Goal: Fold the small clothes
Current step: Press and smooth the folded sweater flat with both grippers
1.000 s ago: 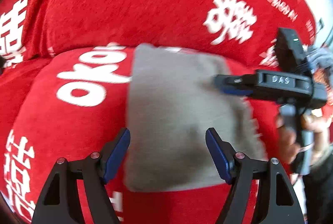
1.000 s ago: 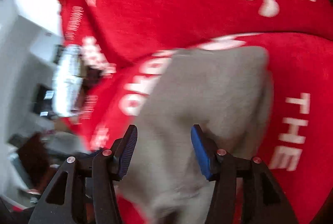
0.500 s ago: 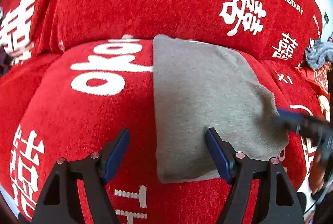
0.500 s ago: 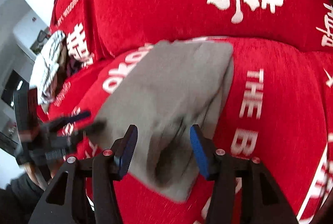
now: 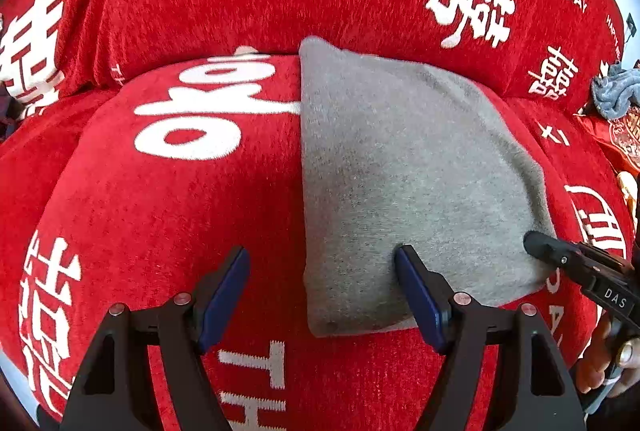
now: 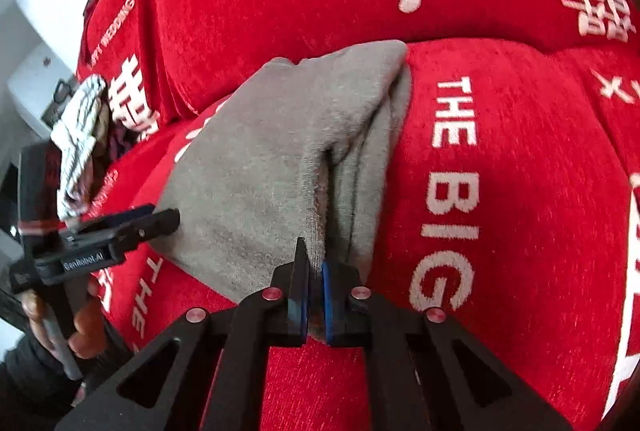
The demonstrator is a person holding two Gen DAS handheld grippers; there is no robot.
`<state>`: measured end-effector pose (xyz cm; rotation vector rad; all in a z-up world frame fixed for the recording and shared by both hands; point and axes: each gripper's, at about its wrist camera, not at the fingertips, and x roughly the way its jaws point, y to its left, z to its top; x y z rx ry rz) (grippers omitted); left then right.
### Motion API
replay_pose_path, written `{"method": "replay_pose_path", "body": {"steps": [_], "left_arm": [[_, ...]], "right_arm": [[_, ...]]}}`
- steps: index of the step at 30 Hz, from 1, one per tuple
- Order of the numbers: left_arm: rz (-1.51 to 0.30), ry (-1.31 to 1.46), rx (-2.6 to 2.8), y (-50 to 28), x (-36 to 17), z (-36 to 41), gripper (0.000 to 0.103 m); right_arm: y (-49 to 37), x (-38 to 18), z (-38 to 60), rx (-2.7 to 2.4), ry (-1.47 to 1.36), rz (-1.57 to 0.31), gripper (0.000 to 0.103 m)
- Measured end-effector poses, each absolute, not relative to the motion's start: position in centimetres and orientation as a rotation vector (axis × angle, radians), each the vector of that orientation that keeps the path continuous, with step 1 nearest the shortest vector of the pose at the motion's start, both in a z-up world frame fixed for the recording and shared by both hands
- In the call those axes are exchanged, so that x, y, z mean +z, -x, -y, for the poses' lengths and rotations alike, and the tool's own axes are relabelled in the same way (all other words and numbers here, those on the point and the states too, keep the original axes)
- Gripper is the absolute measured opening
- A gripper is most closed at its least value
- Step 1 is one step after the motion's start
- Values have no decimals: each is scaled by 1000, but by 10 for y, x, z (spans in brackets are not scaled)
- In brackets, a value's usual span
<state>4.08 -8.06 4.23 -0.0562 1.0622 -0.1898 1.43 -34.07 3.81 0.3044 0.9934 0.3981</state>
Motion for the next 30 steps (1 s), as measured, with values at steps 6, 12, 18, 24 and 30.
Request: {"method": "replay_pose_path", "body": {"steps": [6,12,18,24,30], "left_arm": [[-1006,51,-168,-51,65,74,76],[-1013,29,-137,-68,55,80,76],[-1026,15,-137,-78,44,83,99],[-1035,43,-171,-82,44,77,99],[-1018,55,-168,-91,52,75,99]], "right_arm": [[-13,86,348,408,-350,-849,19],[-43,84,318,451,-320,-856,66],[-72,45,320,394,-335,-954,58],[-59,59,332,317,-300,-919,61],[-62,79,332,344,-291,-873,62]]}}
